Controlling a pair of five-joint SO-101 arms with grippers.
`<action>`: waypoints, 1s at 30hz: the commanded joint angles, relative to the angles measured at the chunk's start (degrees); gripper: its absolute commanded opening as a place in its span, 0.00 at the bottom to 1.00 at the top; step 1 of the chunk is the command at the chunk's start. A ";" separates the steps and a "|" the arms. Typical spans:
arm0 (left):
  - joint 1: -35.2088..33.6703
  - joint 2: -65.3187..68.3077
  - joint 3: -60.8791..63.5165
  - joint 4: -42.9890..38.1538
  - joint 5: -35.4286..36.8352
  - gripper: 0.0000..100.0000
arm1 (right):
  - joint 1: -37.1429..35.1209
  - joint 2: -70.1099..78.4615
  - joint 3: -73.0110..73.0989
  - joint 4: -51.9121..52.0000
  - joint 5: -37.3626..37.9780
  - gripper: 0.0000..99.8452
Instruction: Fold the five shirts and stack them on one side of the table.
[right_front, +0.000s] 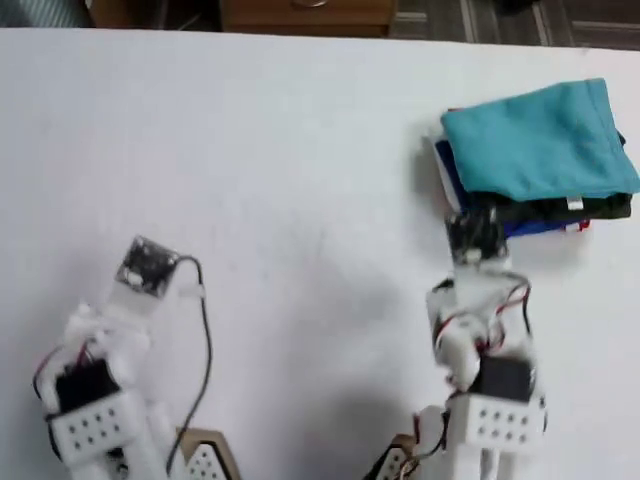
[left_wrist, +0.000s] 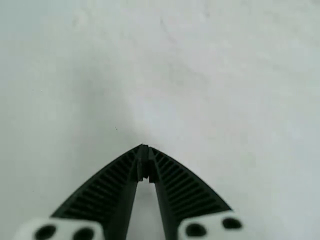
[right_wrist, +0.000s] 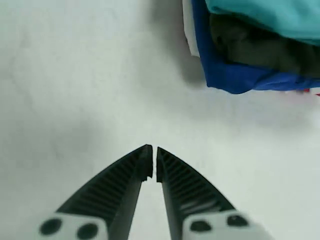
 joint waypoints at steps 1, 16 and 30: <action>-1.67 -13.10 4.88 2.64 -0.35 0.03 | 0.40 -15.69 9.32 0.66 -0.62 0.02; 3.08 -19.34 13.58 6.51 40.88 0.03 | -0.48 -19.47 21.63 2.07 -14.33 0.02; 19.60 -19.34 14.02 6.07 41.14 0.03 | -5.14 -19.74 21.45 9.71 -14.51 0.02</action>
